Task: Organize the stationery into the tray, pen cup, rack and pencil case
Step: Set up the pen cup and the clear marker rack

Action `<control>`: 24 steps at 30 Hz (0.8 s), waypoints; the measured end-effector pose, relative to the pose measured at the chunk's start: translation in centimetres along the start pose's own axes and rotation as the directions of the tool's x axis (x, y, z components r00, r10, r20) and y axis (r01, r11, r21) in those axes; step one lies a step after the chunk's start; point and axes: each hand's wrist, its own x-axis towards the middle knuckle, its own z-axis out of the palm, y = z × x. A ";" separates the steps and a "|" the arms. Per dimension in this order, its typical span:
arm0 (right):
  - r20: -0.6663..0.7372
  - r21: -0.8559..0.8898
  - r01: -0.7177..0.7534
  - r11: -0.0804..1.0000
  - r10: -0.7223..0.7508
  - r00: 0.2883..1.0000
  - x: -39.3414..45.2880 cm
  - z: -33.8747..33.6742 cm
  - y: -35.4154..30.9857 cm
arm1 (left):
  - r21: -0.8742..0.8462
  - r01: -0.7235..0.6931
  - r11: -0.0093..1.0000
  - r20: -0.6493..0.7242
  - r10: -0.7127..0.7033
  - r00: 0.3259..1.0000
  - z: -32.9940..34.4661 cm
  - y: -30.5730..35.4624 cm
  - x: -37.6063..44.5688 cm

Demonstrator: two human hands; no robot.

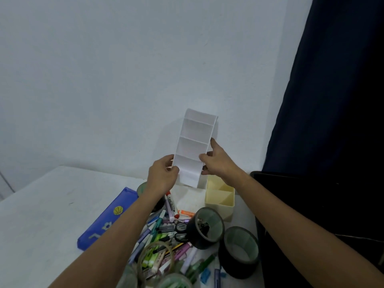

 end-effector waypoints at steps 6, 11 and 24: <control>-0.045 -0.222 0.103 0.969 -0.116 0.992 1.1 2.3 3.8 | 0.186 0.040 0.982 0.232 -0.084 0.969 -0.3 -0.1 1.7; -0.057 -0.277 0.049 0.960 -0.067 0.996 1.9 3.9 6.2 | 0.344 0.047 0.938 0.384 -0.186 0.904 0.2 -2.1 3.6; -0.037 -0.357 -0.020 0.934 0.007 0.999 3.2 6.0 9.3 | 0.636 0.020 0.772 0.245 -0.226 0.943 2.6 -7.3 4.7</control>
